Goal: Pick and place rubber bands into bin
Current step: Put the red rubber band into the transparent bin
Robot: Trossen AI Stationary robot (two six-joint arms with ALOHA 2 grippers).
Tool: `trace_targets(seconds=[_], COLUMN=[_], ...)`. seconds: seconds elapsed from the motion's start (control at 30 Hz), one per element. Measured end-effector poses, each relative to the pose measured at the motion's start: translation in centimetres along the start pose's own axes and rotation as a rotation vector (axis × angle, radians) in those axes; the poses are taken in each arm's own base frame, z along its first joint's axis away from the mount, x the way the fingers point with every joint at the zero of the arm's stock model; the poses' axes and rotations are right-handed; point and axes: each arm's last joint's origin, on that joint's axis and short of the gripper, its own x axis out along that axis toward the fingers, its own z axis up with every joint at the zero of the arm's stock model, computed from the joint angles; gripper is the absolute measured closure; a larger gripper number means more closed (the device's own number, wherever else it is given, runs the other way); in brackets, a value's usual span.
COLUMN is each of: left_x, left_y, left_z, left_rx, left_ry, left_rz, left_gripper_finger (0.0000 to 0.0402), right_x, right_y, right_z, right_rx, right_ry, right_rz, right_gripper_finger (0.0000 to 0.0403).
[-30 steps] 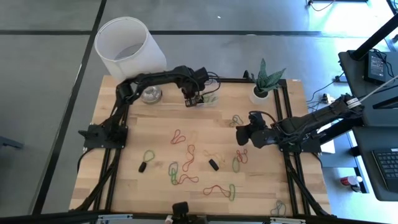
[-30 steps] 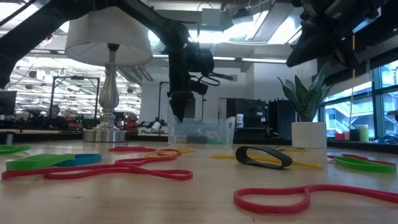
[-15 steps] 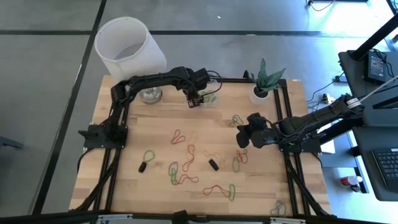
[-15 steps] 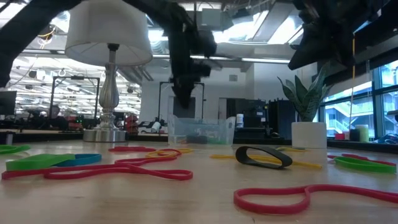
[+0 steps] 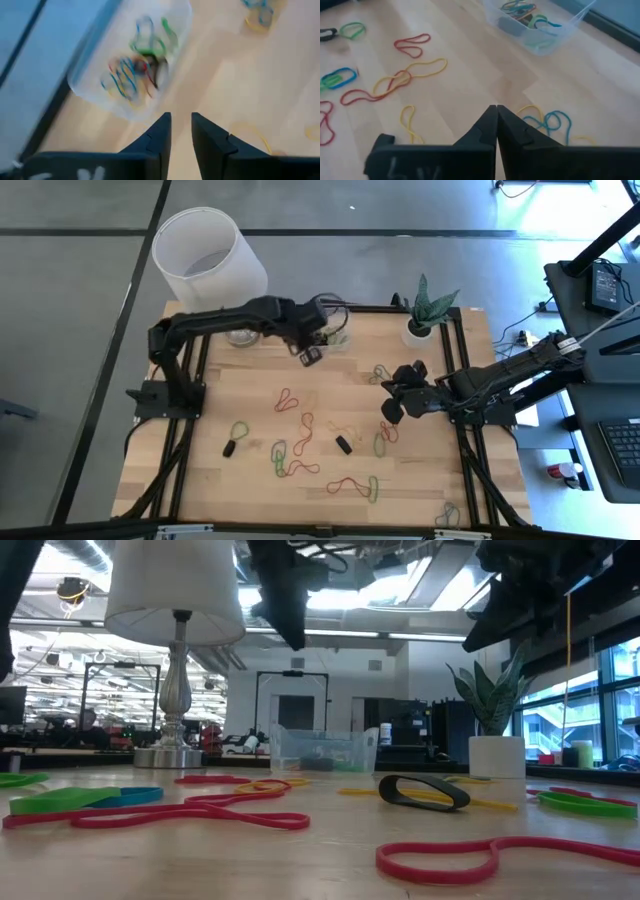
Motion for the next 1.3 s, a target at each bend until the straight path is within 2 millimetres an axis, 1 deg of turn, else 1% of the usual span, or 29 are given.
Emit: trace_targets(seconds=[0.1,0.2,0.33,0.47,0.57,0.7,0.87,0.97,1.1,1.2,1.3], left_x=[0.3,1.1,1.9,1.9,1.6,0.7,-0.8,-1.5,-2.3,-2.9,-3.3], left_y=[-1.7,-3.5,-5.2,-5.8,-5.5,-4.5,-3.0,-2.1,-0.8,-0.1,0.2], left_z=[-2.2,-5.1,-9.1,-12.8,-15.5,-18.7,-21.6,-22.9,-24.1,-24.6,-24.8], left_rx=[-0.008,-0.014,-0.026,-0.028,-0.027,-0.021,-0.006,-0.01,-0.006,0.023,0.058], left_ry=[0.024,0.052,0.004,-0.105,-0.167,-0.221,-0.295,-0.335,-0.348,-0.366,-0.389], left_rz=[-0.034,-0.079,-0.203,-0.301,-0.351,-0.387,-0.441,-0.466,-0.474,-0.477,-0.495], left_gripper_finger=[0.0358,0.0393,0.04,0.04,0.04,0.04,0.0401,0.0399,0.04,0.04,0.0399], right_x=[0.1,0.2,0.2,0.2,0.2,0.6,1.7,2.7,3.8,4.6,5.3], right_y=[-0.2,-0.2,-0.1,0.2,0.5,1.2,3.5,4.9,5.4,5.6,5.9], right_z=[0.2,0.3,0.4,0.8,1.1,1.5,2.7,3.2,3.1,2.6,1.6], right_rx=[-0.009,-0.002,0.017,0.046,0.07,0.105,0.136,0.146,0.287,0.372,0.441], right_ry=[-0.002,-0.004,-0.021,-0.049,-0.068,-0.072,-0.014,0.125,0.405,0.596,0.69], right_rz=[-0.009,-0.014,0.003,0.03,0.063,0.093,0.072,-0.001,-0.208,-0.323,-0.386], right_gripper_finger=[0.0391,0.0391,0.0391,0.0391,0.0391,0.0397,0.0399,0.04,0.039,0.0367,0.0334])
